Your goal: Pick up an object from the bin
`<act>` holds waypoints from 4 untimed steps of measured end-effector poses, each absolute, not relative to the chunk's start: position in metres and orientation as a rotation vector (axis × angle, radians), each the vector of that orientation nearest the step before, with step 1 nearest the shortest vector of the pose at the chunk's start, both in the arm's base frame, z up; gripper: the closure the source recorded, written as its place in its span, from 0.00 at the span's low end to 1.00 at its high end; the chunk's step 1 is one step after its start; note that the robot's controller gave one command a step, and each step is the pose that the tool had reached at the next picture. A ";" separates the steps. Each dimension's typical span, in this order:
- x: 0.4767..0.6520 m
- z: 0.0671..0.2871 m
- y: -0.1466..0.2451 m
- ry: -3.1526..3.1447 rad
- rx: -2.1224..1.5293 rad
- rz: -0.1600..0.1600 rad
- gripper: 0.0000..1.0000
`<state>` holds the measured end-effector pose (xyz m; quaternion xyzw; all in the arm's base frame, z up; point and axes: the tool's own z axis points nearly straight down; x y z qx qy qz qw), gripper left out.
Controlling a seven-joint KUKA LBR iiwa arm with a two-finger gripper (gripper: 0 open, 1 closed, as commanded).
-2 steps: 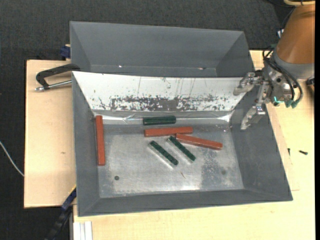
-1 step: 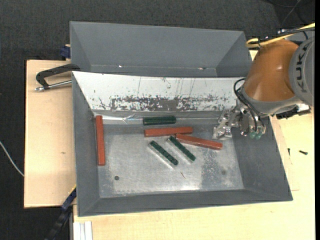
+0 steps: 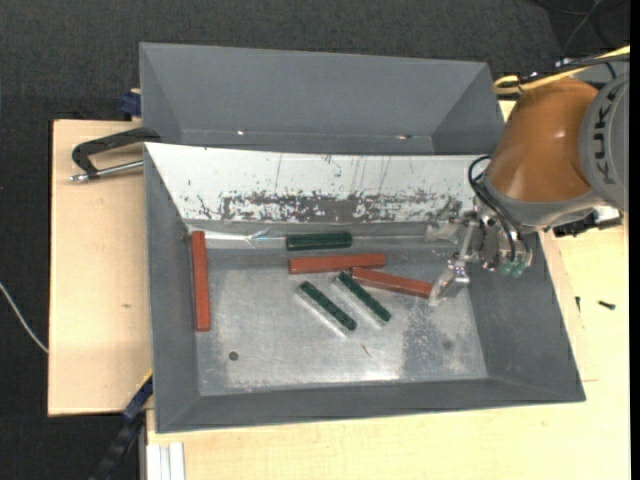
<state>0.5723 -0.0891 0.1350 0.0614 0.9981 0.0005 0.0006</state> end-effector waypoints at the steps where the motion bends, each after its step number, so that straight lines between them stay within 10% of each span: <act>1: 0.572 0.135 -0.089 3.135 0.193 0.001 0.00; 2: 0.580 0.077 -0.085 3.113 0.426 0.003 1.00; 3: 0.581 0.077 -0.085 3.113 0.426 0.003 1.00; 4: 0.588 0.274 -0.088 3.115 0.362 0.002 1.00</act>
Offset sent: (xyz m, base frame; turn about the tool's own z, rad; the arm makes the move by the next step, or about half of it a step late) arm 0.0054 0.0041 -0.0650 0.1508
